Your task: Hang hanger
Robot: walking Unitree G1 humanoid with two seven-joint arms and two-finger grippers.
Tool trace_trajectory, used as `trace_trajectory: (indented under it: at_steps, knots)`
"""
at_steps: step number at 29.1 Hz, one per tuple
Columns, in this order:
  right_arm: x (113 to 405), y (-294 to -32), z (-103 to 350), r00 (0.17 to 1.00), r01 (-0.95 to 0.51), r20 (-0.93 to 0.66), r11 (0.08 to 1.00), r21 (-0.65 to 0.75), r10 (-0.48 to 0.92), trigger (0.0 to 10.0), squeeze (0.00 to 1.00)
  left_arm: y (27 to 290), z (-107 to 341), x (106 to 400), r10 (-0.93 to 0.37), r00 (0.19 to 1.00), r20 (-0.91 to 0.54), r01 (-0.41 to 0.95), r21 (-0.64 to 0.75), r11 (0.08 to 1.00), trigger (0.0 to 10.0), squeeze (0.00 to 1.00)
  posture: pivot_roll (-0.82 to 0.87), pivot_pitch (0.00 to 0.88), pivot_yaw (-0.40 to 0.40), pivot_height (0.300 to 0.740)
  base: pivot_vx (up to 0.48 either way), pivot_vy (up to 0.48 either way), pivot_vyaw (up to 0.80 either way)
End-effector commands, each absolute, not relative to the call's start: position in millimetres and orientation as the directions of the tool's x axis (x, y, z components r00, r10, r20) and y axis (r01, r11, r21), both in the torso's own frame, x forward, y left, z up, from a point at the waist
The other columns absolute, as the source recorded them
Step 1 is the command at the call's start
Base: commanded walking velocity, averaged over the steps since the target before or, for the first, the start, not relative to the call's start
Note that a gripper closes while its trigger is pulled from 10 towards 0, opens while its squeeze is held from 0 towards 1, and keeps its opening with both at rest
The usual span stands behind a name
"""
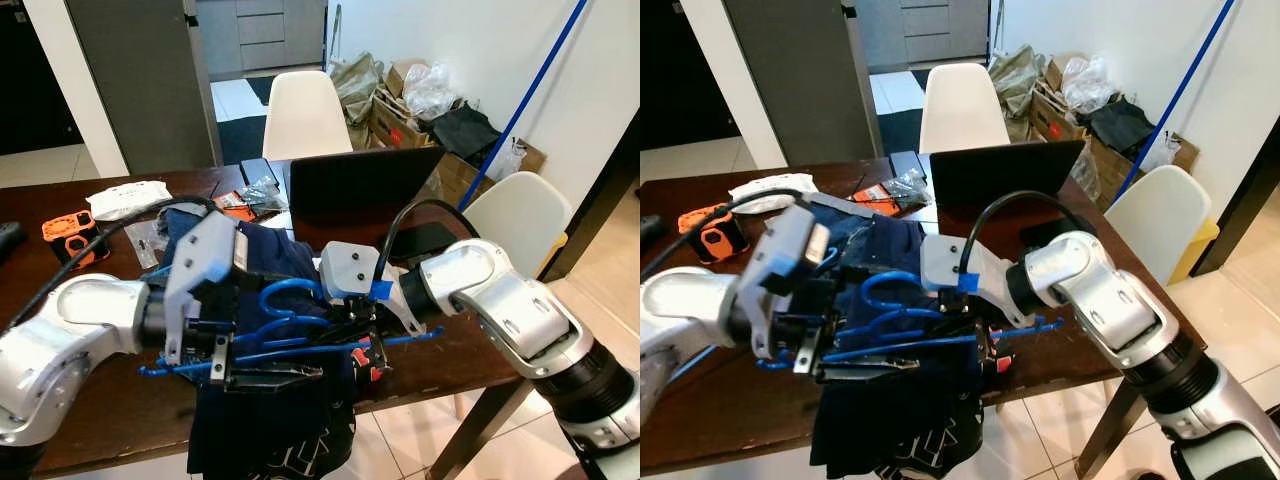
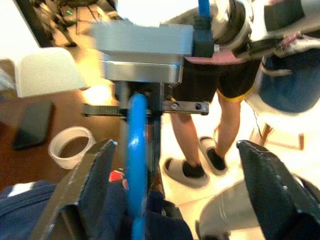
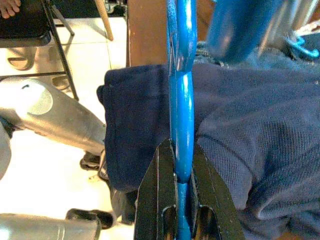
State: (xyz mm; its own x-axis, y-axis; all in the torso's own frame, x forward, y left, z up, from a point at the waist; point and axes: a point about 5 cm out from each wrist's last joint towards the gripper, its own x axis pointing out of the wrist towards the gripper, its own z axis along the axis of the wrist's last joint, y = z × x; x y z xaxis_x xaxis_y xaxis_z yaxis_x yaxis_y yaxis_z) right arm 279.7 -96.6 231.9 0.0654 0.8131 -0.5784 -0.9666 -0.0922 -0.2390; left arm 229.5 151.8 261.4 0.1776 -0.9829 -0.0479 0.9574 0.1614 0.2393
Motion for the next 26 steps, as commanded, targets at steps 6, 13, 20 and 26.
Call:
trace_trajectory:
  at_steps: [6,13,20,26]
  knots:
    - [280,-120,231,0.086,-0.981,-0.554,-0.027,-0.192,0.828,0.0,0.00,183,267,229,-0.947,0.322,0.016,0.921,0.227,0.317,10.0,1.00,0.05,0.000,0.015,0.740,0.000,0.000,0.00]
    - [281,-139,230,0.112,-0.987,-0.507,0.039,-0.153,0.854,10.0,0.00,198,258,235,-0.884,0.466,0.045,0.864,0.192,0.465,10.0,0.00,0.04,0.000,0.016,0.740,0.000,0.000,0.00]
    - [277,-146,230,0.111,-0.991,-0.431,0.067,-0.116,0.896,10.0,0.00,194,250,241,-0.860,0.505,0.073,0.849,0.136,0.510,10.0,0.00,0.04,0.000,0.020,0.740,-0.167,0.000,0.00]
    - [273,-151,224,0.111,-0.993,-0.409,0.083,-0.086,0.906,10.0,0.00,193,247,243,-0.854,0.513,0.083,0.847,0.112,0.520,10.0,0.00,0.04,0.000,0.022,0.740,-0.297,0.000,0.00]
